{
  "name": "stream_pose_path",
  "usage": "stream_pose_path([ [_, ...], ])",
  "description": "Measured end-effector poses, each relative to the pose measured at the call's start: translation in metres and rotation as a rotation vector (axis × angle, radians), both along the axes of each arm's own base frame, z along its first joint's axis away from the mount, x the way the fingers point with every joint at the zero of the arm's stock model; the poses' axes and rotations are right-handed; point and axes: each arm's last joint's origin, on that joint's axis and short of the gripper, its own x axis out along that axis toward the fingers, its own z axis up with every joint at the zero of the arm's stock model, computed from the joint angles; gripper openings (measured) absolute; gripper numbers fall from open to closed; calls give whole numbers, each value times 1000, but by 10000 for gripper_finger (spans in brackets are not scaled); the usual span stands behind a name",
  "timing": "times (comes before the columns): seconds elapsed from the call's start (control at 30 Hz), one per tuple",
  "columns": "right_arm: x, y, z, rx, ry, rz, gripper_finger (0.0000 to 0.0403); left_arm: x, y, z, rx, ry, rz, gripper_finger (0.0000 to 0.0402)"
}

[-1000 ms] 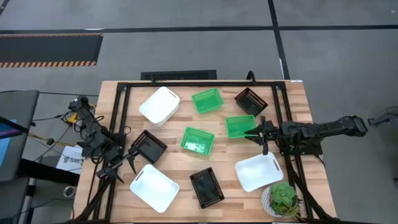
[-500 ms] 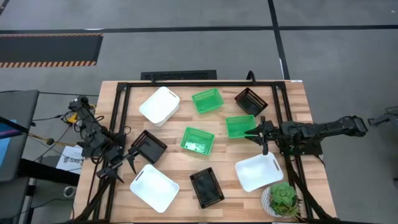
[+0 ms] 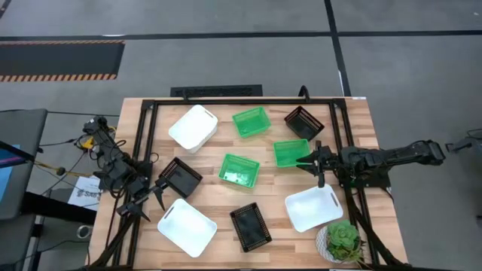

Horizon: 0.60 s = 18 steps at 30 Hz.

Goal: Stack baskets by color

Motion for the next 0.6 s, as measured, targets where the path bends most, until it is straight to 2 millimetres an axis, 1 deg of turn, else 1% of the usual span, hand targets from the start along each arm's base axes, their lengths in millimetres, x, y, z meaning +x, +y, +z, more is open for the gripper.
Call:
stream_pose_path([
  [0.5, 0, 0, 0, 2, -1, 0, 130, 0, 0, 0, 0, 0, 0, 254],
  [0.6, 0, 0, 0, 82, -8, -14, 130, 0, 0, 0, 0, 0, 0, 254],
])
